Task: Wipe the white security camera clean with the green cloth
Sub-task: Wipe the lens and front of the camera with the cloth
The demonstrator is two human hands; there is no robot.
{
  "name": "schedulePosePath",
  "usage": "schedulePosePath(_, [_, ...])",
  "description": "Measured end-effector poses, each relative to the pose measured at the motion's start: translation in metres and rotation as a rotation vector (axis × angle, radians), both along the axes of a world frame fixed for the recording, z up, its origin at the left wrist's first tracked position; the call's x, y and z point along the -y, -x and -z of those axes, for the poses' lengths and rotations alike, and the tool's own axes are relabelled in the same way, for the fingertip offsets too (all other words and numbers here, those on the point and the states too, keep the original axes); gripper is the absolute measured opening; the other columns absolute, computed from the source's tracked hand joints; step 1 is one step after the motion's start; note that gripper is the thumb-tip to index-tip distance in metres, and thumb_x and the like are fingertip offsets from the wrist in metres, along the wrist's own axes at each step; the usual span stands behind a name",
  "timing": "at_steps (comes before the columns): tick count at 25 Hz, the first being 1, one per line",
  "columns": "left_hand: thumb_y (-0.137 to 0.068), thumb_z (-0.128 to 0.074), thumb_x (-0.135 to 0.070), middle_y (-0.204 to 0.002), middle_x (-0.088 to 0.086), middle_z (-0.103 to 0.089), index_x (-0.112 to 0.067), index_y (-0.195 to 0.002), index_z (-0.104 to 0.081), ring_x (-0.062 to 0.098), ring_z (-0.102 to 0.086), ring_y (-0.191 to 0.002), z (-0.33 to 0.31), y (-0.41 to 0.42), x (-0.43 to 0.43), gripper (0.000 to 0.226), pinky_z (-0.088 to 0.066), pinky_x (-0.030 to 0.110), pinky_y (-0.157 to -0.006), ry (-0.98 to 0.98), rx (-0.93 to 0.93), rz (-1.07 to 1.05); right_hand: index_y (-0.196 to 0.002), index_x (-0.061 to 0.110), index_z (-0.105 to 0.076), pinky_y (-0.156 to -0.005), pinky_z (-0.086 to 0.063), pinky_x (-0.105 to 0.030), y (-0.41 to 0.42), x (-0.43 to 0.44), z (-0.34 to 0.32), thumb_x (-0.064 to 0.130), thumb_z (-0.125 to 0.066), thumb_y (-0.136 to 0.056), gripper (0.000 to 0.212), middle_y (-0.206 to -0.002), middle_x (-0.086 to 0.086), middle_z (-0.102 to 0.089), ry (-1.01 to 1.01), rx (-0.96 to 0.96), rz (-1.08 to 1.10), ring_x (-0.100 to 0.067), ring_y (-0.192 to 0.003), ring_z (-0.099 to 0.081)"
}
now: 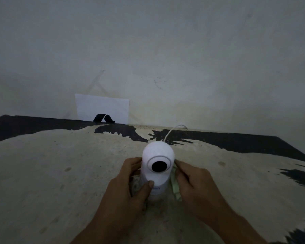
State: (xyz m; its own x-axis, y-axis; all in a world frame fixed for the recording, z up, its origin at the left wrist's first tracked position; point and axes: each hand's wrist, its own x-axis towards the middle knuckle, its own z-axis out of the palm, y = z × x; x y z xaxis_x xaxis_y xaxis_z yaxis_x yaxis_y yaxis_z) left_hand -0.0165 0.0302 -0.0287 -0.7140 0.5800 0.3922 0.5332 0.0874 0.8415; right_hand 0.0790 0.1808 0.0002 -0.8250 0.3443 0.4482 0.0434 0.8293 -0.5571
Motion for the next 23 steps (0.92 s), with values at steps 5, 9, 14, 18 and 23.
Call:
schedulePosePath(5, [-0.070, -0.060, -0.049, -0.107, -0.039, -0.046, -0.042, -0.119, -0.040, -0.029, -0.043, -0.088, 0.000, 0.000, -0.001, 0.054, -0.037, -0.002, -0.066, 0.008, -0.004, -0.010, -0.134, 0.019, -0.047, -0.091, -0.035, 0.002, 0.001, 0.005, -0.002, 0.016, -0.044, -0.095, 0.039, -0.126, 0.018, -0.052, 0.058, -0.240, -0.001, 0.024, -0.109, -0.044])
schedulePosePath(9, [-0.072, -0.062, -0.045, -0.107, -0.038, -0.046, -0.043, -0.117, -0.039, -0.030, -0.043, -0.090, 0.001, 0.001, -0.001, 0.051, -0.035, -0.006, -0.066, 0.017, -0.026, -0.016, -0.138, 0.018, -0.041, -0.083, -0.043, -0.002, 0.003, 0.015, 0.011, 0.027, -0.036, -0.090, 0.049, -0.123, 0.003, -0.061, 0.073, -0.157, 0.071, 0.005, -0.099, -0.056])
schedulePosePath(14, [-0.072, -0.062, -0.043, -0.107, -0.036, -0.048, -0.041, -0.117, -0.040, -0.032, -0.042, -0.093, 0.000, -0.001, -0.001, 0.051, -0.033, -0.010, -0.066, -0.018, -0.024, -0.012, -0.093, 0.012, -0.071, -0.048, -0.046, -0.031, -0.002, 0.003, 0.008, 0.033, -0.036, -0.084, 0.041, -0.064, -0.010, -0.069, -0.105, -0.061, 0.092, -0.017, -0.047, -0.052])
schedulePosePath(18, [-0.073, -0.062, -0.042, -0.109, -0.034, -0.049, -0.047, -0.113, -0.038, -0.029, -0.043, -0.094, 0.000, -0.001, 0.000, 0.047, -0.034, -0.009, -0.070, -0.006, -0.038, -0.012, -0.067, 0.014, -0.071, -0.053, -0.051, -0.032, -0.007, 0.000, -0.006, 0.022, -0.046, -0.082, 0.031, -0.059, -0.004, -0.069, 0.156, -0.149, 0.106, -0.017, -0.056, -0.061])
schedulePosePath(23, [-0.081, -0.060, -0.037, -0.112, -0.017, -0.049, -0.034, -0.117, -0.039, 0.002, -0.050, -0.098, -0.004, -0.011, 0.003, 0.041, -0.040, 0.017, -0.078, -0.046, -0.107, -0.198, -0.080, 0.024, -0.069, -0.053, -0.051, -0.020, -0.013, 0.015, -0.014, 0.006, -0.051, -0.089, 0.027, -0.073, 0.005, -0.073, 0.553, -0.245, 0.036, -0.009, -0.062, -0.066])
